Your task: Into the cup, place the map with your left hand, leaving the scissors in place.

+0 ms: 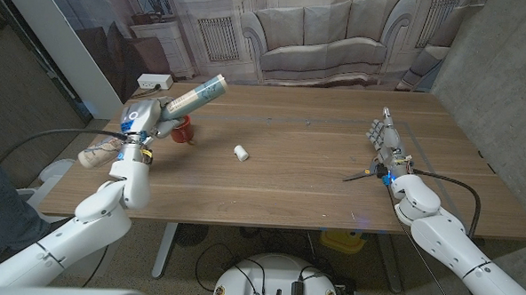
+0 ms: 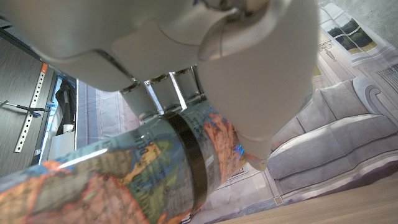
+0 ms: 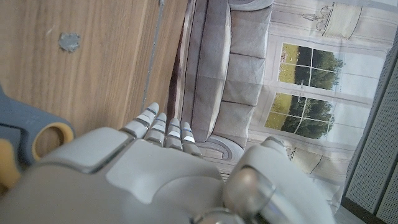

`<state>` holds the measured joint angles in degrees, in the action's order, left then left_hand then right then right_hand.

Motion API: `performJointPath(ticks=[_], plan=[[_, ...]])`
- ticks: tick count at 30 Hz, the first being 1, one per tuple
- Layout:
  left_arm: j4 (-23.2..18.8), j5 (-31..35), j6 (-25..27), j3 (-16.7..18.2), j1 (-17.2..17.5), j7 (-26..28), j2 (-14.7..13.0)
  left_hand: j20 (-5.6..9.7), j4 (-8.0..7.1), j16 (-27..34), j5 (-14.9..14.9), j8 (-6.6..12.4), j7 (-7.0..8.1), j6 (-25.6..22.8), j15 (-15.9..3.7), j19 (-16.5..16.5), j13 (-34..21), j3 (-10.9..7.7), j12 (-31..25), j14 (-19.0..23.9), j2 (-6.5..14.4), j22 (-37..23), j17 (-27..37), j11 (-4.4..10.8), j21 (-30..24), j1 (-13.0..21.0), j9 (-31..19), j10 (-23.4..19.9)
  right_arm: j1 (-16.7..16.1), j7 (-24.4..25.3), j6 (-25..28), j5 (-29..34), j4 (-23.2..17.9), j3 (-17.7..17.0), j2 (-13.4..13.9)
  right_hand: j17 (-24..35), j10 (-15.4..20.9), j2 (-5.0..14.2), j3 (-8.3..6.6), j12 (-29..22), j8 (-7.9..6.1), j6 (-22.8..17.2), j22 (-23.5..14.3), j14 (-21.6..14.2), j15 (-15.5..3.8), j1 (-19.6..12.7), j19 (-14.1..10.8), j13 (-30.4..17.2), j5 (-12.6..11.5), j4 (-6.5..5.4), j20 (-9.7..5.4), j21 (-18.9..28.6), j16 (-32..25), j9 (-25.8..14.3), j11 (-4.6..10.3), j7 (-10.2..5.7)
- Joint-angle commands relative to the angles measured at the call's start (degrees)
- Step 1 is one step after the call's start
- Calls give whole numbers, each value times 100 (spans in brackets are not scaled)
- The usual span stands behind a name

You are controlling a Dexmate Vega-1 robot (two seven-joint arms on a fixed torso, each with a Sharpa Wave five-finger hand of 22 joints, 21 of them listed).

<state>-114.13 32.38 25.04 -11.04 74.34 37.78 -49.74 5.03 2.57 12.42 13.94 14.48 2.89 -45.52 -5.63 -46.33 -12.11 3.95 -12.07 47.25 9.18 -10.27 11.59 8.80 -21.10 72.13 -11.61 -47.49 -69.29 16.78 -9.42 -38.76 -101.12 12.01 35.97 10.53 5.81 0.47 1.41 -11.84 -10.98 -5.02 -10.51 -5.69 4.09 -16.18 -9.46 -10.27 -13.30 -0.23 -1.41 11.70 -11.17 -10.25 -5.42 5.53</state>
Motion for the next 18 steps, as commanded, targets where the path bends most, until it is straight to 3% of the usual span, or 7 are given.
performJointPath(ticks=[1, 18], plan=[[268, -22, 38, -336, -456, -30, -96, 14, -15, -7, -40, -16, 54, -128, -627, -26, -30, -6, 11, 77, 21, -32, 21, -6, 8, 54, -18, -45, -296, 99, -95, -25, -182, -211, 60, 31, 20, 10, 44, 7, -14, -35, -15, -40, 7, -23, -69, -18, 8, 2, -6, 1, 22, -34, -36, 41], [743, -75, 26, -746, -1047, -138, -228, 30, -28, -10, -64, -12, 84, -188, -651, -20, -30, -34, 22, 111, 13, -34, 23, 15, 16, 70, -14, -78, -605, 387, 64, -20, -485, -440, 95, 31, 39, 17, 55, 1, -14, -39, -15, -48, 4, -23, -71, -19, 11, 2, -2, 0, 20, -34, -20, 42]])
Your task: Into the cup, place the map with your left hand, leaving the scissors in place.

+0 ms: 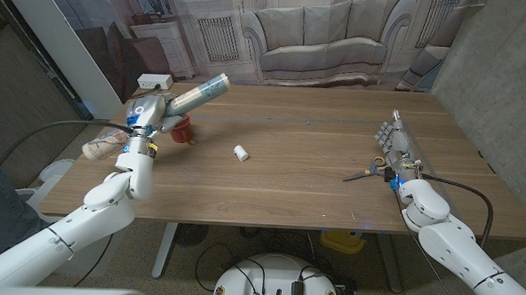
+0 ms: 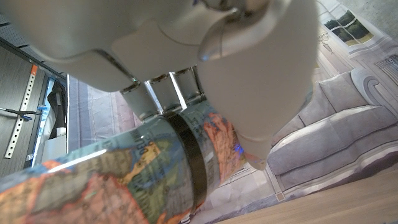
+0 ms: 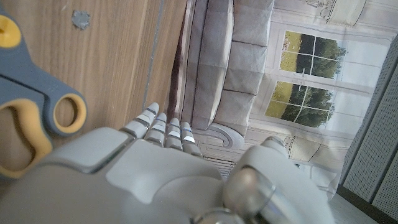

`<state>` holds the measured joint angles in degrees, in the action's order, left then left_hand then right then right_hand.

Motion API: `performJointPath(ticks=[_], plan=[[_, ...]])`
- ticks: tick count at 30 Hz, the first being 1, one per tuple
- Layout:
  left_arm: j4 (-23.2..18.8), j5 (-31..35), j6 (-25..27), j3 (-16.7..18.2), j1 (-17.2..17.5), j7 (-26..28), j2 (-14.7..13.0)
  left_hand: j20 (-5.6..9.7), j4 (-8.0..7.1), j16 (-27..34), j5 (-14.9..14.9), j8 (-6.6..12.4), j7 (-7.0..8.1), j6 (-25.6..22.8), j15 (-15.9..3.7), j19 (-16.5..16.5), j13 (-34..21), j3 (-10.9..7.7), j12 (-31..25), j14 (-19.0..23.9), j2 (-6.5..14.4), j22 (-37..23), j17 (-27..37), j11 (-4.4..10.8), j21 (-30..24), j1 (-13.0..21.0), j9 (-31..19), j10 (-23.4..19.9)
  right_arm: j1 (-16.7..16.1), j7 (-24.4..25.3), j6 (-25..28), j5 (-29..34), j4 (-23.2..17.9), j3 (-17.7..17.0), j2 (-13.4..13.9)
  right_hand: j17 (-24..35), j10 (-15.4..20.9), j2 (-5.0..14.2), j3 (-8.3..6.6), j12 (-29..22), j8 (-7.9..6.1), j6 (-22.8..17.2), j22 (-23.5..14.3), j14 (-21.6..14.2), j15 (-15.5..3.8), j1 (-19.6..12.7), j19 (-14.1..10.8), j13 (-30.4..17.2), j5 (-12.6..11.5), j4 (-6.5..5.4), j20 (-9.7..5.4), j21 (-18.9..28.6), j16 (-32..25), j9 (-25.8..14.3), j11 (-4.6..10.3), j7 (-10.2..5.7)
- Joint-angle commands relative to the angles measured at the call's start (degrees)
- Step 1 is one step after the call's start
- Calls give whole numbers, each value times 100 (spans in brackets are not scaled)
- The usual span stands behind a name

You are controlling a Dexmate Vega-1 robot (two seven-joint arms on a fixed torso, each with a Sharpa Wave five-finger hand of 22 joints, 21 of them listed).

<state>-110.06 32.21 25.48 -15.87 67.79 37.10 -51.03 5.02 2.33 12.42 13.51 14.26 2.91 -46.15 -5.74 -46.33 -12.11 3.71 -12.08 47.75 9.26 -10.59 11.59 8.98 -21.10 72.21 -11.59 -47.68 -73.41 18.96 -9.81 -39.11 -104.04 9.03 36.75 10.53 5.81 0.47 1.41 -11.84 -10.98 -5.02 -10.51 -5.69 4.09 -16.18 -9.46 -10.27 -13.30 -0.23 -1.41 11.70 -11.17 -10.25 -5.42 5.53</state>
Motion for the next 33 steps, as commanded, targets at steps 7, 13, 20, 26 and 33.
performJointPath(ticks=[7, 13, 20, 26, 33], plan=[[593, -75, -14, -423, -644, -92, -128, 26, -7, -13, -29, 3, 79, -126, -644, -13, -30, -20, 18, 70, 3, -3, 24, 0, 21, 70, -15, -91, -226, 232, 148, 26, -255, -184, -3, 31, 36, 19, 59, 3, -16, -44, -15, -49, 6, -23, -73, -18, 11, 3, 0, 0, 20, -34, -31, 44], [803, 2, 13, -634, -908, -158, -160, 33, -12, -11, -37, 8, 86, -158, -649, -17, -35, -33, 15, 93, 0, -5, 24, 1, 21, 78, -14, -118, -221, 256, 194, 54, -283, -202, 1, 32, 34, 21, 64, 4, -14, -43, -15, -52, 7, -21, -73, -18, 12, 2, 1, 0, 19, -34, -35, 44], [981, 69, 20, -828, -1175, -199, -170, 34, -16, -16, -44, 7, 99, -173, -649, -13, -37, -42, 18, 97, -4, -7, 24, 22, 24, 85, -12, -130, -244, 274, 221, 45, -303, -259, 3, 32, 31, 25, 69, 6, -14, -44, -15, -52, 7, -19, -73, -18, 13, 1, 1, -1, 19, -34, -33, 52], [1101, 144, -29, -991, -1370, -234, -188, 40, -26, -19, -53, 0, 119, -177, -647, -10, -40, -52, 27, 110, -9, -9, 25, 57, 27, 85, -11, -134, -282, 288, 222, 39, -318, -295, -11, 32, 42, 26, 74, 2, -13, -42, -15, -52, 6, -20, -76, -18, 14, 2, -2, 0, 20, -34, -37, 51], [1282, 182, -71, -1133, -1551, -217, -130, 40, -33, -29, -60, -2, 120, -190, -646, -5, -47, -58, 27, 101, -16, -10, 25, 45, 30, 86, -9, -144, -358, 325, 223, 43, -356, -329, -31, 33, 37, 29, 80, 4, -14, -45, -15, -54, 6, -19, -76, -18, 15, 2, -1, -1, 20, -34, -31, 49]])
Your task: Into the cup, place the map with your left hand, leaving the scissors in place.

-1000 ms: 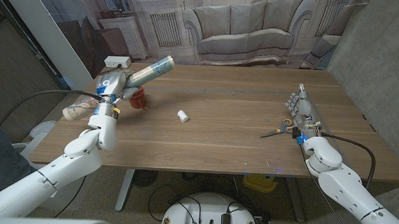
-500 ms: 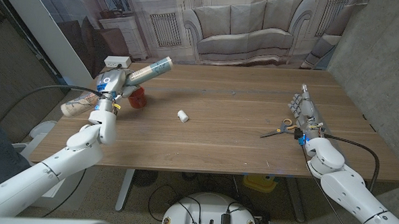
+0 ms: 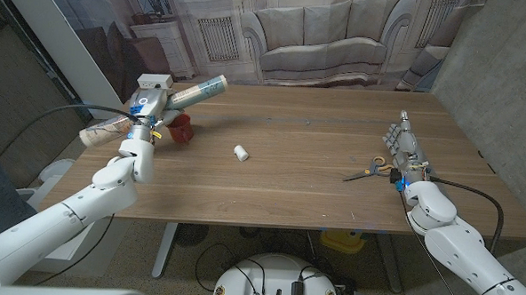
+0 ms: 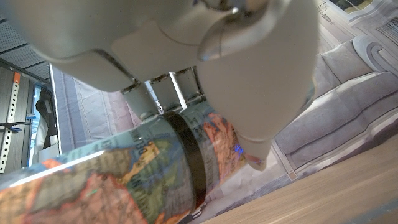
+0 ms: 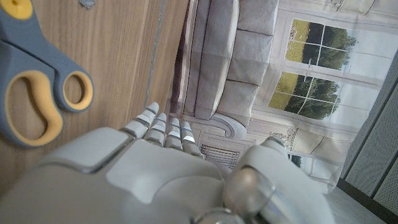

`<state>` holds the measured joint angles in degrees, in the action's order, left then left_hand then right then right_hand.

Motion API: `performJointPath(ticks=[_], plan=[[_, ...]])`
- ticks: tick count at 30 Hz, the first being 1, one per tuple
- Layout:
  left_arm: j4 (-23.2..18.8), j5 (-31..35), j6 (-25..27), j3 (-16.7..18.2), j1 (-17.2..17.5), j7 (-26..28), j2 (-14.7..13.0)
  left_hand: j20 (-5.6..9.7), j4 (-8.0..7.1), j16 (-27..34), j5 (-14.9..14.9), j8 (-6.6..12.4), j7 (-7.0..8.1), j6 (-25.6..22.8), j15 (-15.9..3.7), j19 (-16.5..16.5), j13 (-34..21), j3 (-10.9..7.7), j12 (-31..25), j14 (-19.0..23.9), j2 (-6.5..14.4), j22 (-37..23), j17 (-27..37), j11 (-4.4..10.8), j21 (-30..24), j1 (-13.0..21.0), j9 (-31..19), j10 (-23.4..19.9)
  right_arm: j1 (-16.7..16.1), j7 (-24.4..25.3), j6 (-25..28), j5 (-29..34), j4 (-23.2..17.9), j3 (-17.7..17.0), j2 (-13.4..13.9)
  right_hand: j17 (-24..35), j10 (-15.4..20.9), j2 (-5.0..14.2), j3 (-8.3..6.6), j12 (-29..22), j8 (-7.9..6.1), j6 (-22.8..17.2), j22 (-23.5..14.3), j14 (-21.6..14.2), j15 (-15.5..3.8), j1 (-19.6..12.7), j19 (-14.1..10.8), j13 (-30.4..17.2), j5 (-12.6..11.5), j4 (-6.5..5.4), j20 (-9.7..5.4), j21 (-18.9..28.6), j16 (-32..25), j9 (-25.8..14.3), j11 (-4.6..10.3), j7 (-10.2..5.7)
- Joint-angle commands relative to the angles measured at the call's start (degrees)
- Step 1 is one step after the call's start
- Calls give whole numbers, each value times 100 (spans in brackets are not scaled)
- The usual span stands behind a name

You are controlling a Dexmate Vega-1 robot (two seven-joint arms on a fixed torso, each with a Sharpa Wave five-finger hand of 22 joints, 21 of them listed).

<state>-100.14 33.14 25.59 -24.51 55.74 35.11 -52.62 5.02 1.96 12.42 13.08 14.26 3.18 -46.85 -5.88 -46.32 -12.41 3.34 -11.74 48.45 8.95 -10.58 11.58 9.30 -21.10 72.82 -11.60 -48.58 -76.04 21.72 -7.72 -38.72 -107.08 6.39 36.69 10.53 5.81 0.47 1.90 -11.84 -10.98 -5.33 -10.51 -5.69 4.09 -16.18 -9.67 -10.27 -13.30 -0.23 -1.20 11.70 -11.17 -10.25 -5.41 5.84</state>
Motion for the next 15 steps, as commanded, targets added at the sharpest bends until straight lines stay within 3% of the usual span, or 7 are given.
performJointPath(ticks=[1, 15], plan=[[332, 99, -134, -298, -377, -19, 15, 42, 3, -29, -17, -1, 96, -122, -632, -8, -17, -21, -9, 30, 13, -11, 25, 16, 29, 25, -8, -60, -109, 57, 12, 5, -56, -70, -31, 33, 34, 29, 32, 5, -13, -13, -15, -50, 5, -18, -54, -19, 15, 2, -19, -1, 21, -34, -26, 18], [813, 282, -301, -748, -896, -276, 142, 66, -1, -42, -31, -16, 127, -119, -640, 15, -14, -34, 12, 26, -9, -13, 24, 43, 42, 39, -4, -55, -302, 210, 24, 32, -176, -163, -91, 33, 35, 34, 42, 6, -13, -17, -15, -51, 9, -19, -62, -19, 17, 3, -27, 0, 22, -34, -41, 15]])
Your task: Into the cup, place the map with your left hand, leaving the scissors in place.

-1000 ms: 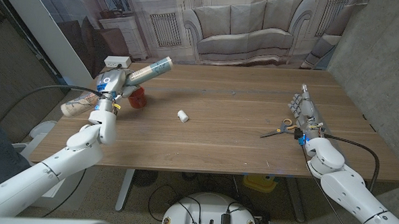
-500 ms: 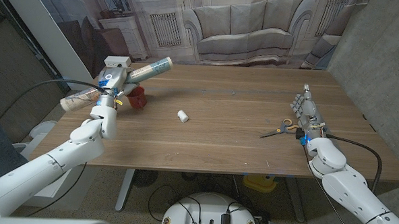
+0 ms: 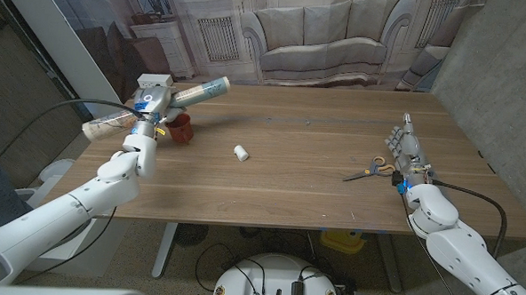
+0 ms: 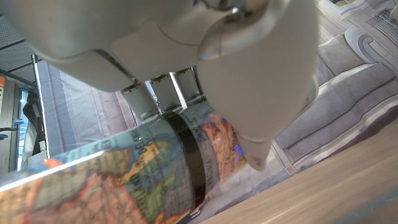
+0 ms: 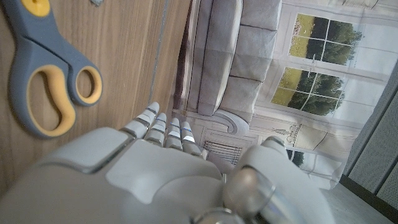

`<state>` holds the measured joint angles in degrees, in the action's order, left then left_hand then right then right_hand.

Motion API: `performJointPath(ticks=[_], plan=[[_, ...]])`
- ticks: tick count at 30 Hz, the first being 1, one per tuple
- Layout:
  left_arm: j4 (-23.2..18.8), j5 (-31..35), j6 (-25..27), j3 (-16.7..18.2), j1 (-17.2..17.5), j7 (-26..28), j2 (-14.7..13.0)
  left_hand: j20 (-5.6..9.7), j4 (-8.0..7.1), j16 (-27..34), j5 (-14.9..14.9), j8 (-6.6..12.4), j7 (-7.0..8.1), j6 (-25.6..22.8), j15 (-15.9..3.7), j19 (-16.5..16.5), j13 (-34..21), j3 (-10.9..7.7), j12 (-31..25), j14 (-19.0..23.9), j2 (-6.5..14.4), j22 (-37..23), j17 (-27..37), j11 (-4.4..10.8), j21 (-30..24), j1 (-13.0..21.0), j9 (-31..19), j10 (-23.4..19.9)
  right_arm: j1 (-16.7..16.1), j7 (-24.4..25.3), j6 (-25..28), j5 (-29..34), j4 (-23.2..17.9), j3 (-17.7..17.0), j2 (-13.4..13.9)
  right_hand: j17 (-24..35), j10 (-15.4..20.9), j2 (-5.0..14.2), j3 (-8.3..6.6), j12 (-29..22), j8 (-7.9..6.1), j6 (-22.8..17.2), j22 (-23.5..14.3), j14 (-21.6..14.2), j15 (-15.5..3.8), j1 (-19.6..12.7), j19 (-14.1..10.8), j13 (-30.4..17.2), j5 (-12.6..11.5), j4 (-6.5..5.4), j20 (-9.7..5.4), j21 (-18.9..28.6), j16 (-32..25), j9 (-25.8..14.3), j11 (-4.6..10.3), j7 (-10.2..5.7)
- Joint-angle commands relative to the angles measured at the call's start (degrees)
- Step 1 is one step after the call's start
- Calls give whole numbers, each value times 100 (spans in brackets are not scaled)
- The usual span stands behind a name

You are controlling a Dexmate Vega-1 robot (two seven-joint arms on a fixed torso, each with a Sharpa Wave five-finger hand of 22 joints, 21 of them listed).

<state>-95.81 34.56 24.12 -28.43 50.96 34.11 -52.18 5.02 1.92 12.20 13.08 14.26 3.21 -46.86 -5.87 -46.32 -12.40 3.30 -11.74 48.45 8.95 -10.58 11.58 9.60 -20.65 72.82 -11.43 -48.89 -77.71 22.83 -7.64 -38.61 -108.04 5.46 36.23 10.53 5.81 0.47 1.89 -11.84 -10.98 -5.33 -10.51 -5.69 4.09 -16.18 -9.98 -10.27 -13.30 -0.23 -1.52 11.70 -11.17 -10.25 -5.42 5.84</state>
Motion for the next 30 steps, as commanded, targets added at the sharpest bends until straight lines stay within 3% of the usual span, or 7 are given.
performJointPath(ticks=[1, 14, 30], plan=[[416, 151, -187, -389, -456, -202, 98, 64, 3, -20, -31, -13, 121, -125, -640, 14, -14, -31, 13, 26, -9, -13, 24, 12, -4, 39, -22, -23, -138, 104, 16, 28, -83, -71, -49, 32, 37, 34, 43, 5, -13, -17, -15, -54, 8, -20, -30, -19, 17, 3, 3, 0, 21, -34, -39, 12], [682, 245, -305, -648, -738, -381, 178, 72, -5, -27, -38, -21, 123, -131, -643, 38, -15, -45, 22, 21, -10, -14, 26, 31, 9, 49, -21, -25, -235, 221, 163, 57, -248, -142, -28, 31, 33, 38, 50, 8, -14, -20, -15, -56, 16, -26, -35, -19, 17, 8, 5, 1, 22, -34, -39, 10], [911, 96, -364, -730, -728, -333, 262, 74, -15, -31, -47, -26, 146, -143, -642, 29, -18, -55, 26, 25, -25, -13, 26, 44, 11, 54, -19, -29, -205, 241, 290, 112, -326, -137, -6, 31, 36, 49, 60, 7, -13, -21, -15, -60, 5, -31, -53, -19, 18, 10, -1, 5, 21, -34, -31, 13]])
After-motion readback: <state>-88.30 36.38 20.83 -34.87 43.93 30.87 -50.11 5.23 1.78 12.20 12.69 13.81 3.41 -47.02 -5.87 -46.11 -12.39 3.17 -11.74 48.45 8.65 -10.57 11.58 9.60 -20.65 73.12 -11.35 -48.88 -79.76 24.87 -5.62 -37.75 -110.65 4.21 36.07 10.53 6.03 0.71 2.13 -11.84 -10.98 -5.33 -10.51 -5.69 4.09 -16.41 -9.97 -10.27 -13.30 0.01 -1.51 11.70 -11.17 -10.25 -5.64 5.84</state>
